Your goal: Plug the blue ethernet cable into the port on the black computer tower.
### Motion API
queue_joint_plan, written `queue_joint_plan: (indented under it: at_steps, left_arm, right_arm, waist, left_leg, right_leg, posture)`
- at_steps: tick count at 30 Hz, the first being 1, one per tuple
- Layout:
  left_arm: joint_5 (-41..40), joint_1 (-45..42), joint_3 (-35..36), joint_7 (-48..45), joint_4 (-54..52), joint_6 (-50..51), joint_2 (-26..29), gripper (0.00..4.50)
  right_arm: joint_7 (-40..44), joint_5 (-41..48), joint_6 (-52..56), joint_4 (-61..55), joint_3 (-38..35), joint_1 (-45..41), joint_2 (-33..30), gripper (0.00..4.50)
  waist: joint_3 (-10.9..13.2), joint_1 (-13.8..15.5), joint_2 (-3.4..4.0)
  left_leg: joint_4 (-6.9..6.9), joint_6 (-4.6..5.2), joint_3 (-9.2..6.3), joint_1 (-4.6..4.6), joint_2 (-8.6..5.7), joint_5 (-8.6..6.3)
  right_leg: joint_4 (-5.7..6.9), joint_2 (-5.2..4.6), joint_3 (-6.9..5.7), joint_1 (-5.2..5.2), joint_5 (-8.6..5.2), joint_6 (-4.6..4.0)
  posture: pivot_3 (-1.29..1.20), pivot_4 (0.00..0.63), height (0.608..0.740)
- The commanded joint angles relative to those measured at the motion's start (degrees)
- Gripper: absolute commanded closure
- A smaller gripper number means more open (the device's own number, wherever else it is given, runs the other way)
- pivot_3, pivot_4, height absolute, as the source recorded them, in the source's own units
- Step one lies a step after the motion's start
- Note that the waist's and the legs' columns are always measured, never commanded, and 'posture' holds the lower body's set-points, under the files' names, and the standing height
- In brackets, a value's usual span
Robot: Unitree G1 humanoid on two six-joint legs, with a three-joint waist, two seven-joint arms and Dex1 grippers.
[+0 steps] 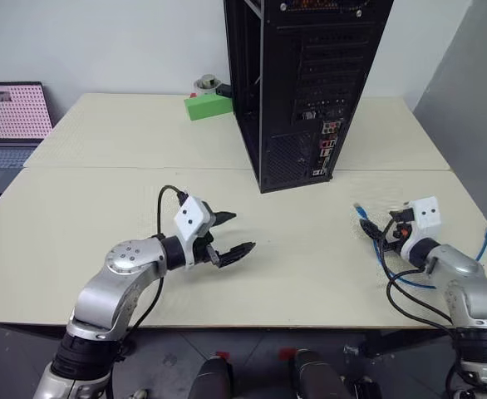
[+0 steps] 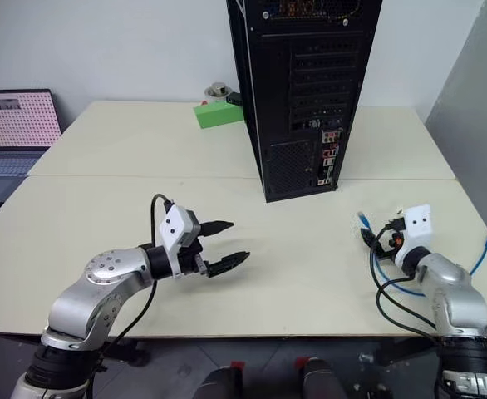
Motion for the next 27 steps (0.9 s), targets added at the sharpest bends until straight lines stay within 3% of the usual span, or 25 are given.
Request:
queue_joint_plan:
  at_steps: [1,2,3,4,13,21,27]
  left_arm:
    - [-0.01,-0.81,-0.52,-0.26,-1.87,-0.77,0.23,0.07]
    - [0.35,-0.79,-0.82,-0.20,-1.84,-1.02,0.28,0.07]
    - [0.64,-0.76,-1.09,-0.17,-1.83,-1.21,0.30,0.00]
    - [0.82,-0.75,-1.31,-0.14,-1.88,-1.37,0.27,0.00]
    - [-2.20,-1.03,-0.27,-0.08,-2.85,0.05,-0.63,0.00]
    - [0.05,-2.36,-1.82,-0.65,-0.45,-1.88,-0.22,0.00]
    - [2.74,-5.13,-5.57,-4.33,3.43,-4.87,0.34,0.00]
  right_arm:
    - [1.37,-2.34,-4.96,3.52,1.28,-2.34,0.67,0.00]
    - [1.20,-3.10,-6.26,5.14,1.68,-3.07,0.99,0.00]
    - [0.92,-3.91,-7.61,6.70,2.04,-3.80,1.32,0.36]
    - [0.86,-4.40,-8.46,7.93,2.29,-4.45,1.71,0.41]
    - [0.82,-6.45,-11.45,13.43,2.24,-6.79,2.44,2.59]
    - [5.80,-5.56,-12.39,9.33,3.17,-5.47,0.61,4.38]
    - [15.48,-4.70,-11.53,-4.91,8.90,-2.13,-2.68,4.43]
  waist:
    - [0.00,-0.06,0.00]
    - [0.00,-0.11,0.00]
    - [0.00,-0.18,0.00]
    - [0.00,-0.19,0.00]
    - [0.00,-0.16,0.00]
    - [0.00,-0.12,0.00]
    - [0.01,-0.09,0.01]
  left_leg:
    - [0.00,0.00,0.00,0.00,0.00,0.00]
    - [0.00,0.00,0.00,0.01,0.00,0.00]
    - [0.00,0.00,0.00,0.01,0.00,0.00]
    - [0.01,0.00,0.01,0.02,0.00,0.00]
    - [0.02,0.00,0.00,0.01,0.00,0.00]
    - [0.02,0.00,-0.01,0.02,-0.01,0.00]
    - [0.01,0.00,-0.02,0.02,-0.01,0.00]
  right_leg:
    - [0.00,0.00,0.00,0.00,0.00,0.00]
    - [0.00,0.00,0.00,0.00,0.00,0.00]
    - [0.00,0.00,0.01,0.00,0.00,0.00]
    - [0.00,0.01,0.01,0.01,0.01,0.00]
    - [0.01,0.01,0.01,0.02,0.03,0.05]
    - [0.02,0.01,0.01,0.04,0.04,0.07]
    - [0.03,0.01,0.00,0.02,0.05,0.08]
  posture:
    - [0.00,0.150,0.740]
    - [0.00,0.150,0.740]
    - [0.00,0.150,0.740]
    - [0.00,0.150,0.740]
    - [0.00,0.150,0.740]
    - [0.00,0.150,0.740]
    - [0.00,0.150,0.740]
